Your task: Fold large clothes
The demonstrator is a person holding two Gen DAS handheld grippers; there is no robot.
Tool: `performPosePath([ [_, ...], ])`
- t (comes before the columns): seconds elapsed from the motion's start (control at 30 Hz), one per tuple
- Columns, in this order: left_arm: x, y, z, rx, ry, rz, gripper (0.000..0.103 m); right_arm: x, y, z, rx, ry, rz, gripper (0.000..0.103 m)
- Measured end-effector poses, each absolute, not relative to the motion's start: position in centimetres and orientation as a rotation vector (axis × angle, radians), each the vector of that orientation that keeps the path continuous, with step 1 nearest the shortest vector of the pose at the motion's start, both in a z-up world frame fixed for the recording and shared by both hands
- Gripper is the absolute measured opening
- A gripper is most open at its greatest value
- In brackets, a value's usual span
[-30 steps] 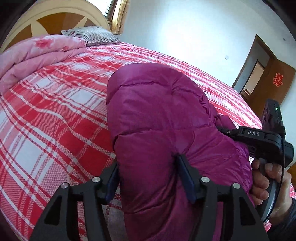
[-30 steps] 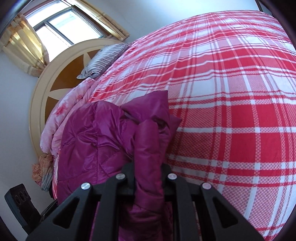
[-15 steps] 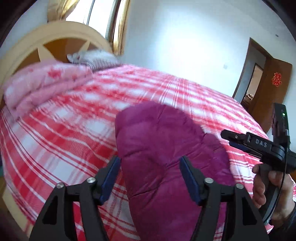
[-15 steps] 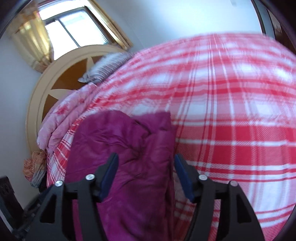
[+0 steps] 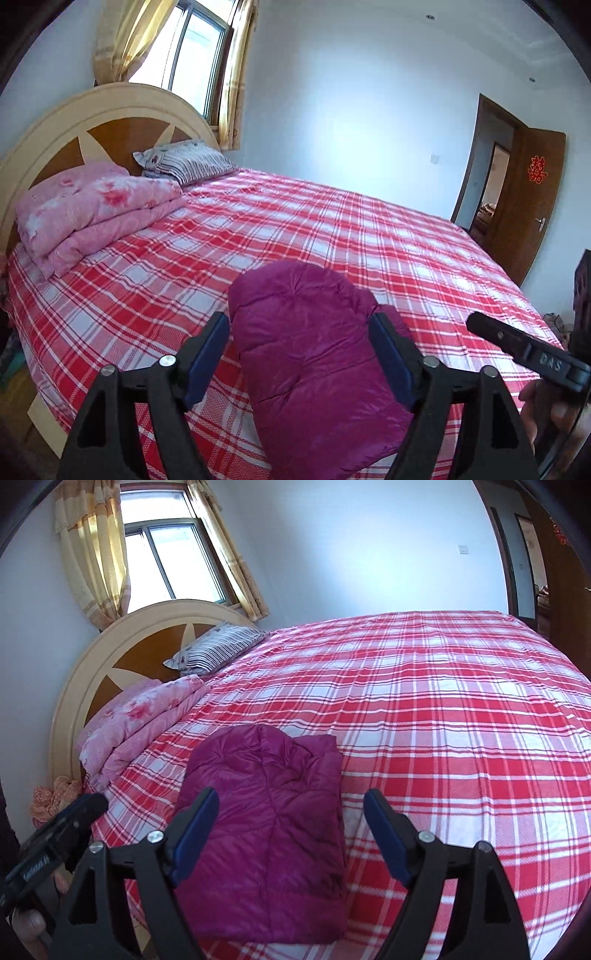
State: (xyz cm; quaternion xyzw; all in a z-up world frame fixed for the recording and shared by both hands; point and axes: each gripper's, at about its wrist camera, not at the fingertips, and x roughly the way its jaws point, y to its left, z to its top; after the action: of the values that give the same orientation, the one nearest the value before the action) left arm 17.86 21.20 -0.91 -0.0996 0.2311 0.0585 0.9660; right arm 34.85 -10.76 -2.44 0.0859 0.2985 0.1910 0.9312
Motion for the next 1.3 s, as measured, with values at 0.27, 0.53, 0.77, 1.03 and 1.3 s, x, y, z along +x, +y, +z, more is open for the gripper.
performPosePath([
  [0.27, 17.6, 21.3, -0.4, -0.188, 0.452, 0.136, 0.079, 32.3, -10.9, -0.7, 0.147, 0.551, 0.376, 0.087],
  [0.53, 17.5, 21.2, -0.3, -0.179, 0.452, 0.148, 0.079, 30.8, -11.0, 0.3, 0.145, 0.514, 0.379, 0.09],
  [0.77, 17.6, 20.6, -0.4, -0.16, 0.458, 0.149, 0.079, 30.1, -10.9, 0.5, 0.142, 0.499, 0.385, 0.09],
  [1.03, 17.6, 20.6, -0.4, -0.161, 0.458, 0.151, 0.08, 29.8, -10.9, 0.7, 0.141, 0.485, 0.384, 0.092],
  [1.3, 17.6, 20.1, -0.7, -0.154, 0.465, 0.152, 0.08, 29.8, -11.3, 0.9, 0.15, 0.477, 0.382, 0.094],
])
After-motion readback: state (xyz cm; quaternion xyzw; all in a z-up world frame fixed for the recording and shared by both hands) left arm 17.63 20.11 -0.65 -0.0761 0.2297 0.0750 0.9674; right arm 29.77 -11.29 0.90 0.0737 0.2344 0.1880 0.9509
